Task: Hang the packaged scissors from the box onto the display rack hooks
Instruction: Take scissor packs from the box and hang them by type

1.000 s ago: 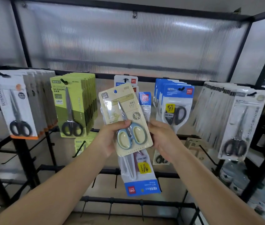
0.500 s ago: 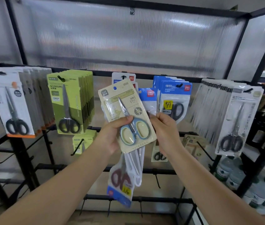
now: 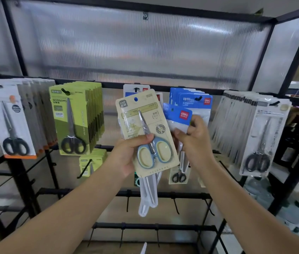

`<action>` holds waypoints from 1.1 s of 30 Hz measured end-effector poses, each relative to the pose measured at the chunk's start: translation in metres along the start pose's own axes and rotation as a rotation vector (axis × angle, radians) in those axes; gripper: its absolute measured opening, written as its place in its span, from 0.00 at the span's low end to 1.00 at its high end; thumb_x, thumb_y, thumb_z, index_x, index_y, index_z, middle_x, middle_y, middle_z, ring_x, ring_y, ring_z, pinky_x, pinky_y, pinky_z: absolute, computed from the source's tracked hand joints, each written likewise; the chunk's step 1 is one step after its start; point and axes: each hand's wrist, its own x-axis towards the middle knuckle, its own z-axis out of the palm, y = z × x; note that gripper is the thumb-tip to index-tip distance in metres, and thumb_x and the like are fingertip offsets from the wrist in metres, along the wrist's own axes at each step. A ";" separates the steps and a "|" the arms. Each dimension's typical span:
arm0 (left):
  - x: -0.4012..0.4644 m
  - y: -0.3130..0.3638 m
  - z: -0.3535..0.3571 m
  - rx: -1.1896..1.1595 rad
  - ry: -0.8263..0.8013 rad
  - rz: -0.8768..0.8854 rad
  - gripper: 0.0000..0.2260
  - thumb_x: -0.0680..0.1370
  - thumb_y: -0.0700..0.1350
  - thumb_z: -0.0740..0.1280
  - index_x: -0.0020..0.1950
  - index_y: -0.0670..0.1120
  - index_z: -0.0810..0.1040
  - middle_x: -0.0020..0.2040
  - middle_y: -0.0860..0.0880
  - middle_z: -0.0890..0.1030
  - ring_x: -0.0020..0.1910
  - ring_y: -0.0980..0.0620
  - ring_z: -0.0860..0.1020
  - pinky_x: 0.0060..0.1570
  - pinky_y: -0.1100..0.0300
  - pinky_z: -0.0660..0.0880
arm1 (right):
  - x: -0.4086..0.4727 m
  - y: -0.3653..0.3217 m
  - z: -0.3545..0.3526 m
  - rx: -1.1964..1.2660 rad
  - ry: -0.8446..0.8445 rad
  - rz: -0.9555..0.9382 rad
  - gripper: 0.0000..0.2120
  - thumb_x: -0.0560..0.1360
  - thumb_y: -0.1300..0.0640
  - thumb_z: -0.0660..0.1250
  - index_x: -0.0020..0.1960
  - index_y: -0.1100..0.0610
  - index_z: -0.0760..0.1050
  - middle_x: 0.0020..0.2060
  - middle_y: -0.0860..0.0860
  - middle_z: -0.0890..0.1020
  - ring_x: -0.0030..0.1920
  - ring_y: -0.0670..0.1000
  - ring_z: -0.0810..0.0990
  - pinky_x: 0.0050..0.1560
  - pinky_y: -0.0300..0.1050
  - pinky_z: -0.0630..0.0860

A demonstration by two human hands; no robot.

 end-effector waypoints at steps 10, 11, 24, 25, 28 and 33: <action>0.005 0.005 -0.013 -0.028 0.067 0.012 0.14 0.63 0.38 0.70 0.48 0.44 0.79 0.39 0.46 0.84 0.35 0.49 0.83 0.33 0.55 0.80 | 0.018 -0.013 -0.033 -0.197 0.218 -0.240 0.32 0.77 0.67 0.61 0.62 0.29 0.61 0.65 0.43 0.73 0.34 0.58 0.79 0.34 0.43 0.80; 0.004 0.005 -0.014 -0.022 0.064 0.016 0.14 0.63 0.38 0.70 0.48 0.45 0.79 0.39 0.46 0.84 0.36 0.49 0.83 0.33 0.55 0.80 | 0.022 -0.015 -0.035 -0.216 0.221 -0.231 0.32 0.77 0.67 0.61 0.61 0.28 0.59 0.62 0.37 0.73 0.40 0.62 0.80 0.38 0.52 0.81; 0.004 0.001 -0.013 -0.008 0.042 0.001 0.18 0.63 0.37 0.70 0.52 0.42 0.78 0.40 0.46 0.84 0.36 0.48 0.83 0.32 0.56 0.79 | 0.043 -0.008 -0.044 -0.465 0.205 -0.098 0.23 0.80 0.63 0.57 0.73 0.52 0.61 0.56 0.56 0.76 0.50 0.60 0.79 0.49 0.56 0.78; 0.004 0.001 -0.013 -0.005 0.041 0.002 0.18 0.63 0.37 0.69 0.53 0.42 0.78 0.41 0.45 0.84 0.36 0.48 0.83 0.33 0.56 0.79 | 0.042 -0.007 -0.044 -0.470 0.188 -0.093 0.23 0.80 0.63 0.56 0.74 0.52 0.60 0.55 0.55 0.74 0.51 0.59 0.78 0.50 0.56 0.78; 0.005 0.000 -0.015 -0.010 0.039 -0.006 0.19 0.64 0.37 0.69 0.54 0.42 0.78 0.41 0.45 0.84 0.37 0.48 0.83 0.33 0.56 0.79 | 0.040 -0.005 -0.045 -0.511 0.157 -0.091 0.24 0.80 0.65 0.55 0.74 0.54 0.59 0.51 0.54 0.69 0.53 0.59 0.76 0.53 0.56 0.77; 0.005 -0.001 -0.013 -0.024 0.038 -0.026 0.19 0.64 0.37 0.69 0.55 0.41 0.77 0.41 0.45 0.84 0.37 0.47 0.83 0.33 0.55 0.79 | 0.045 -0.008 -0.047 -0.641 0.160 -0.110 0.25 0.78 0.67 0.55 0.74 0.57 0.58 0.57 0.58 0.71 0.46 0.53 0.73 0.43 0.40 0.70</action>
